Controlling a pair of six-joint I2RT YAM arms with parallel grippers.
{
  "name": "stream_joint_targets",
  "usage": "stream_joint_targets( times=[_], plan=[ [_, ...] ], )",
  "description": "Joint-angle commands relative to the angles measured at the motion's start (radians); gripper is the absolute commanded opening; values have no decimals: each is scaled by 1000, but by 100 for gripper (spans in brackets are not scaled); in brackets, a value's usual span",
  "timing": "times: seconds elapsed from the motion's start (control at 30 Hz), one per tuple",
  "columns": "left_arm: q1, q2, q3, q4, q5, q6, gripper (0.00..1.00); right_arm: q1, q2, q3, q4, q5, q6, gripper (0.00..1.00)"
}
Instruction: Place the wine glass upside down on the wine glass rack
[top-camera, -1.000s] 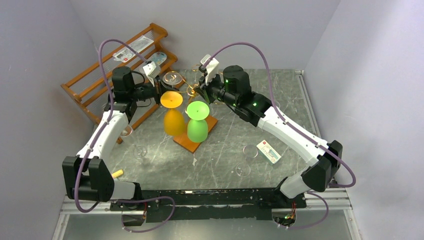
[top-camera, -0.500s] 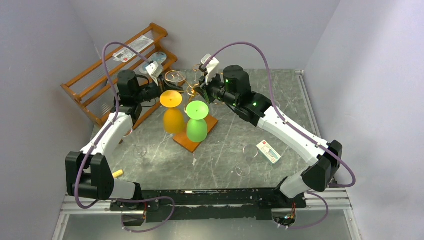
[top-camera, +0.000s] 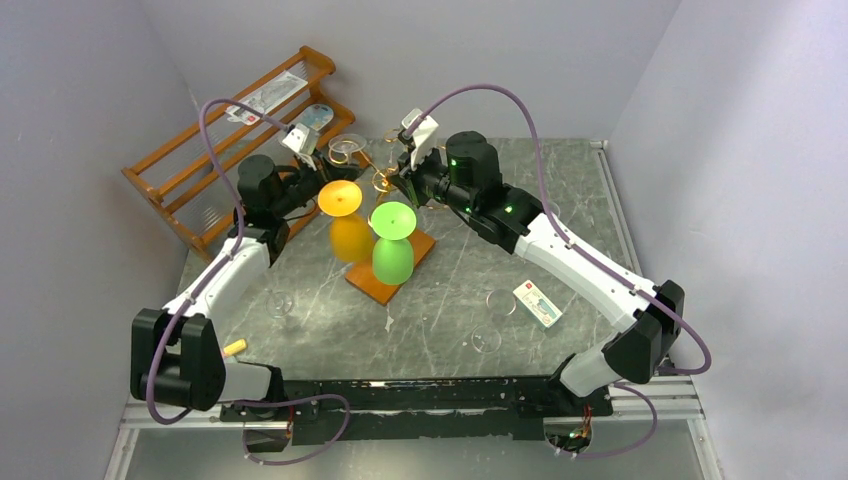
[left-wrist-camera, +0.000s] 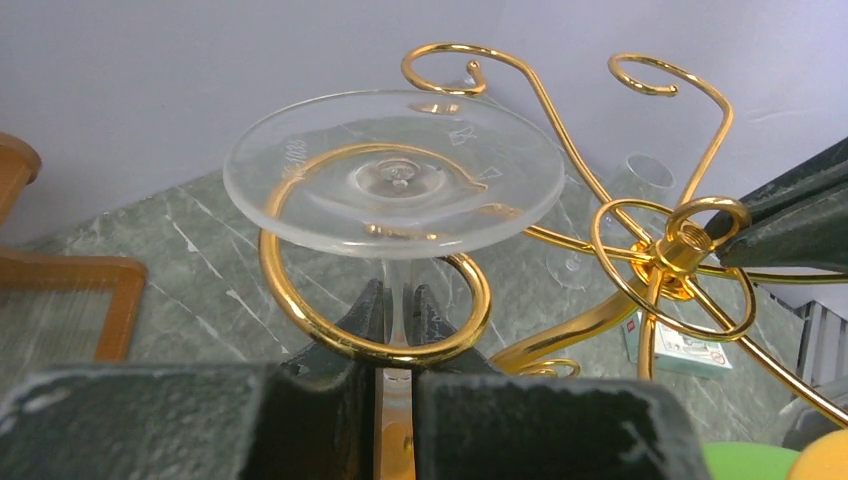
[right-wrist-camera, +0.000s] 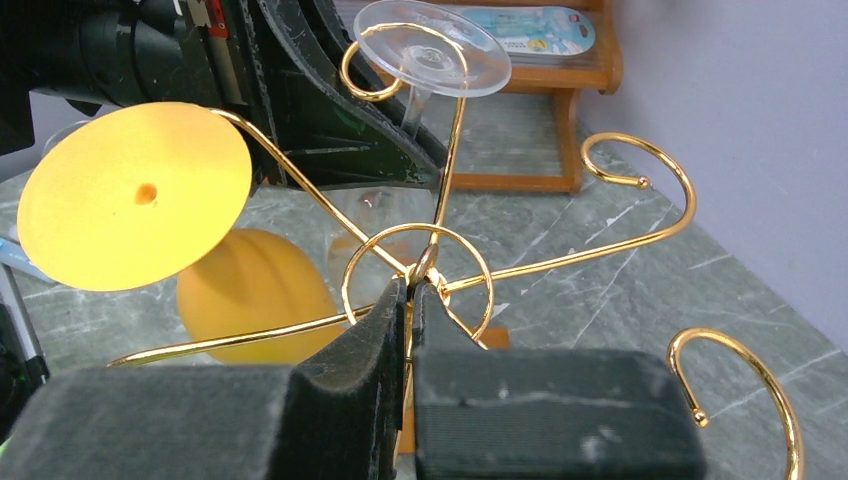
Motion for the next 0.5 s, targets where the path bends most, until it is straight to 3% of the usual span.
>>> stream_joint_targets(
  times=[0.0,0.47],
  plan=[
    [11,-33,-29,106,-155,-34,5,-2,-50,-1,43,-8,-1,0],
    [11,-145,-168,213,-180,21,5,-3,-47,3,45,-2,16,0]
  ],
)
